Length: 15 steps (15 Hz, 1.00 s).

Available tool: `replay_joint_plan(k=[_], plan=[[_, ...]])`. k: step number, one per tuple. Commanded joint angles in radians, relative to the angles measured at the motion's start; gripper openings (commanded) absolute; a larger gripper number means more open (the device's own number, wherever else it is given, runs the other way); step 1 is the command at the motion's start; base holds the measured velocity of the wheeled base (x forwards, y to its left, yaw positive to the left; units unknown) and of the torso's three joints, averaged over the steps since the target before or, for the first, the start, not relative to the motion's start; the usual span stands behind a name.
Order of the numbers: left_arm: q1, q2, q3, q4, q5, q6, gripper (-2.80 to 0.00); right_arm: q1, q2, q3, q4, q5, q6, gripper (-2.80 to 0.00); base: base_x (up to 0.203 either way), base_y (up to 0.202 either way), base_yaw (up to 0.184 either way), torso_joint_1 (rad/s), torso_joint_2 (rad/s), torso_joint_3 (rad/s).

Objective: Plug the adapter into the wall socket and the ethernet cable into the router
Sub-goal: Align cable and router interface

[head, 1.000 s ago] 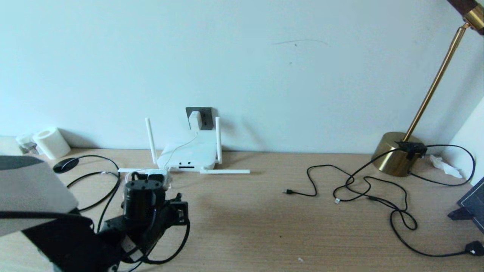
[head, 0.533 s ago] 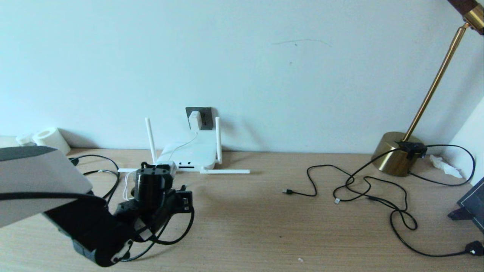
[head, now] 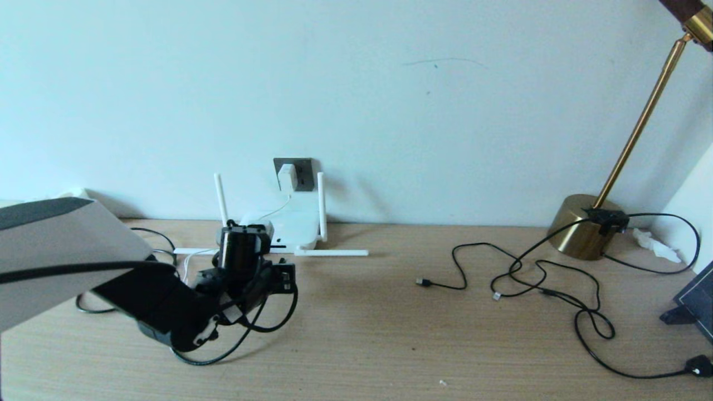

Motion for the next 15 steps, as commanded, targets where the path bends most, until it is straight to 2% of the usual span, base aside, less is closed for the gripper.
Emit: replay_joint_plan(k=[1,7,15], plan=[[0.0,0.017,-0.01,-0.006,0.002,-0.001,-2.8,0.001,0.001,0.0,0.001,0.001,0.0,0.0,0.0,0.0,0.0,0.0,0.0,0.0],[0.0,0.031,-0.069,-0.009,0.0,-0.006,-2.8,0.001,0.001,0.0,0.001,0.001,-0.002,0.0,0.0,0.0,0.0,0.0,0.0,0.0],[0.019,0.034,-0.095,-0.007,-0.038,-0.013,-2.8,0.001,0.001,0.0,0.001,0.0,-0.002,0.0,0.0,0.0,0.0,0.0,0.0,0.0]])
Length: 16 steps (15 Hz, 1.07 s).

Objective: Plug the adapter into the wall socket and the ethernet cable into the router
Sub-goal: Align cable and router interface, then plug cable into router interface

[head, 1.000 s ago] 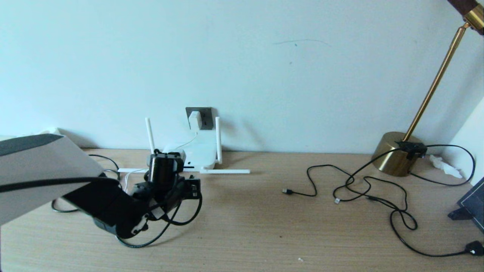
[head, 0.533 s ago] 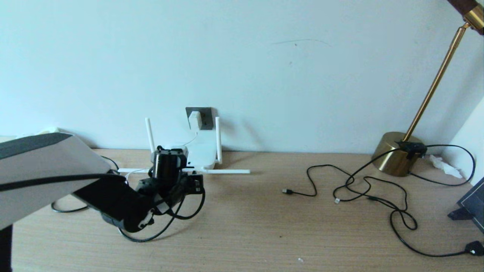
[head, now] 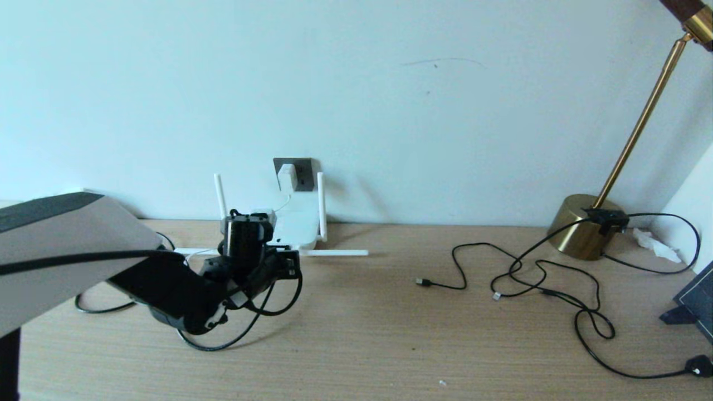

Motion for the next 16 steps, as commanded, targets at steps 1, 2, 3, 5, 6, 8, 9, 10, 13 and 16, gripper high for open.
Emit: replay_joint_plan(k=[1,2,3,5,6,8,9,10,13,16], plan=[[0.006,0.0,0.002,-0.005,-0.001,-0.01,-2.8,0.0,0.001,0.0,0.002,0.001,-0.001,0.0,0.0,0.0,0.0,0.0,0.0,0.0],[0.009,-0.002,0.005,-0.005,-0.018,-0.012,-2.8,0.0,0.001,0.0,0.002,0.001,-0.001,0.0,0.0,0.0,0.0,0.0,0.0,0.0],[0.018,-0.003,0.018,-0.007,-0.039,-0.014,-2.8,0.0,0.001,0.0,0.002,-0.001,-0.001,0.0,0.0,0.0,0.0,0.0,0.0,0.0],[0.031,0.0,0.028,-0.011,-0.05,-0.018,-2.8,0.0,0.001,0.0,0.002,0.001,-0.001,0.0,0.0,0.0,0.0,0.0,0.0,0.0],[0.034,0.0,0.027,-0.011,-0.061,-0.025,-2.8,0.0,0.001,0.0,0.002,0.001,-0.001,0.0,0.0,0.0,0.0,0.0,0.0,0.0],[0.034,0.001,0.024,-0.01,-0.077,-0.029,-2.8,0.0,0.001,0.0,0.002,0.001,-0.001,0.0,0.0,0.0,0.0,0.0,0.0,0.0],[0.034,0.001,0.022,-0.01,-0.078,-0.029,-2.8,0.0,0.001,0.0,0.002,0.001,-0.001,0.0,0.0,0.0,0.0,0.0,0.0,0.0],[0.034,0.001,0.021,-0.01,-0.077,-0.029,-2.8,0.0,0.001,0.0,0.002,0.001,-0.001,0.0,0.0,0.0,0.0,0.0,0.0,0.0],[0.035,0.001,0.021,-0.01,-0.076,-0.029,-2.8,0.0,0.001,0.0,0.002,0.001,-0.001,0.0,0.0,0.0,0.0,0.0,0.0,0.0],[0.04,0.003,0.027,-0.01,-0.076,-0.033,-2.8,0.0,0.001,0.0,0.002,0.001,-0.001,0.0,0.0,0.0,0.0,0.0,0.0,0.0]])
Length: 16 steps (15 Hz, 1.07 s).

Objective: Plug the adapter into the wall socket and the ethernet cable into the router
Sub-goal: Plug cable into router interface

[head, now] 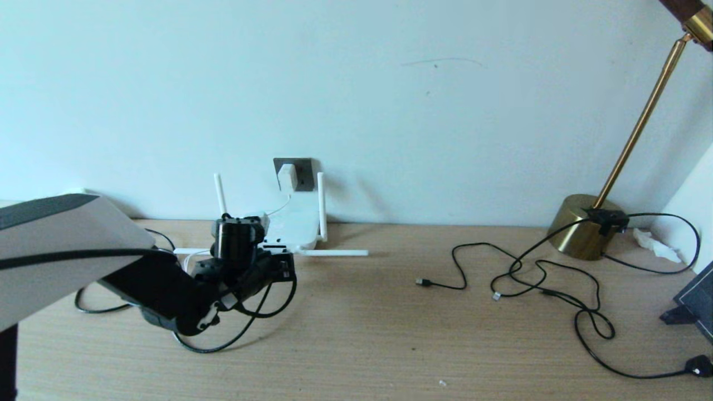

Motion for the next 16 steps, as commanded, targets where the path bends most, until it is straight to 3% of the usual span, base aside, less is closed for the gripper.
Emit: replay_joint_plan(k=[1,16], plan=[[0.002,0.007,-0.002,-0.006,0.002,-0.012,-2.8,0.0,0.001,0.0,0.002,0.001,-0.001,0.0,0.0,0.0,0.0,0.0,0.0,0.0],[0.032,0.032,-0.015,-0.007,-0.002,-0.018,-2.8,0.0,0.001,0.0,0.002,0.001,-0.001,0.0,0.0,0.0,0.0,0.0,0.0,0.0]])
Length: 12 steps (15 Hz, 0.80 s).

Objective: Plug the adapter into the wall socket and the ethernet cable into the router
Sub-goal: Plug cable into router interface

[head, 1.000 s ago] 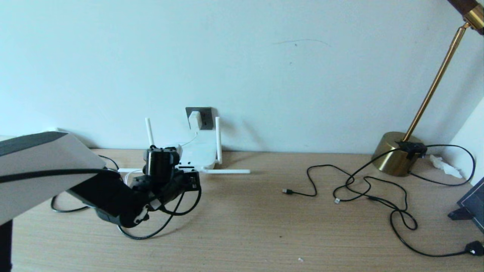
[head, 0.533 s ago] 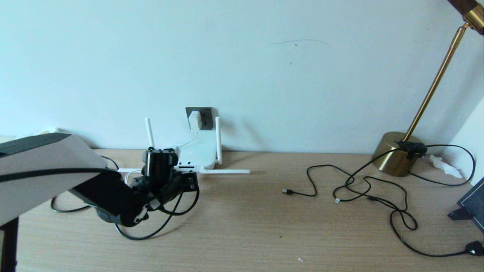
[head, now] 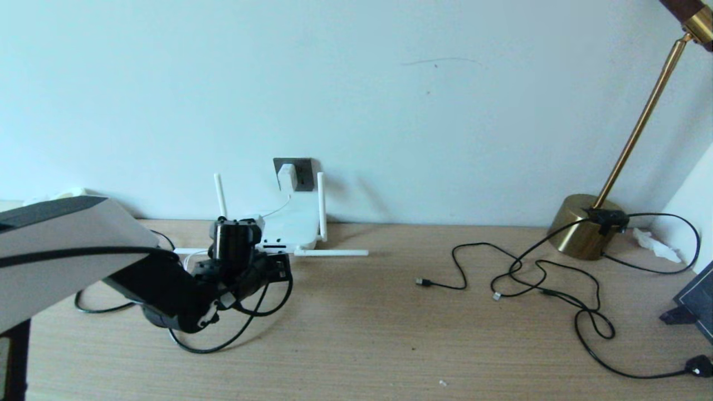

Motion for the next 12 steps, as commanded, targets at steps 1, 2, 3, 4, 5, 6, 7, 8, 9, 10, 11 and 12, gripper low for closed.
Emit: replay_joint_plan(k=[1,2,3,4,5,6,7,8,9,10,11,12], plan=[[0.003,-0.001,0.0,-0.004,0.0,-0.001,-2.8,0.0,0.001,0.0,0.002,0.001,-0.001,0.0,0.0,0.0,0.0,0.0,0.0,0.0],[0.004,-0.001,0.0,-0.004,0.0,-0.001,-2.8,0.0,0.001,0.0,0.002,0.001,-0.001,0.0,0.0,0.0,0.0,0.0,0.0,0.0],[0.006,-0.001,0.001,-0.004,0.0,-0.001,-2.8,0.0,0.001,0.0,0.002,0.001,-0.001,0.0,0.0,0.0,0.0,0.0,0.0,0.0],[0.006,0.0,0.001,-0.005,0.0,-0.001,-2.8,0.0,0.001,0.0,0.002,0.001,-0.001,0.0,0.0,0.0,0.0,0.0,0.0,0.0],[0.006,-0.001,0.001,-0.005,0.0,-0.001,-2.8,0.0,0.001,0.0,0.002,0.001,-0.001,0.0,0.0,0.0,0.0,0.0,0.0,0.0],[0.006,-0.001,0.0,-0.004,0.0,0.0,-2.8,0.0,0.001,0.0,0.002,0.001,-0.001,0.0,0.0,0.0,0.0,0.0,0.0,0.0],[0.006,-0.001,-0.002,-0.004,0.0,0.0,-2.8,0.0,0.001,0.0,0.002,0.0,-0.001,0.0,0.0,0.0,0.0,0.0,0.0,0.0],[0.005,0.001,-0.009,-0.004,0.0,0.0,-2.8,0.0,0.001,0.0,0.002,0.0,-0.001,0.0,0.0,0.0,0.0,0.0,0.0,0.0],[0.006,0.001,-0.014,-0.004,0.0,0.001,-2.8,0.0,0.001,0.0,0.002,0.001,-0.001,0.0,0.0,0.0,0.0,0.0,0.0,0.0],[0.006,0.001,-0.015,-0.003,0.0,0.002,-2.8,0.0,0.001,0.0,0.002,0.001,-0.001,0.0,0.0,0.0,0.0,0.0,0.0,0.0],[0.006,0.001,-0.017,-0.003,0.0,0.002,-2.8,0.0,0.001,0.0,0.002,0.0,-0.001,0.0,0.0,0.0,0.0,0.0,0.0,0.0],[0.006,0.002,-0.017,-0.004,0.0,0.002,-2.8,0.0,0.001,0.0,0.002,0.001,-0.001,0.0,0.0,0.0,0.0,0.0,0.0,0.0]])
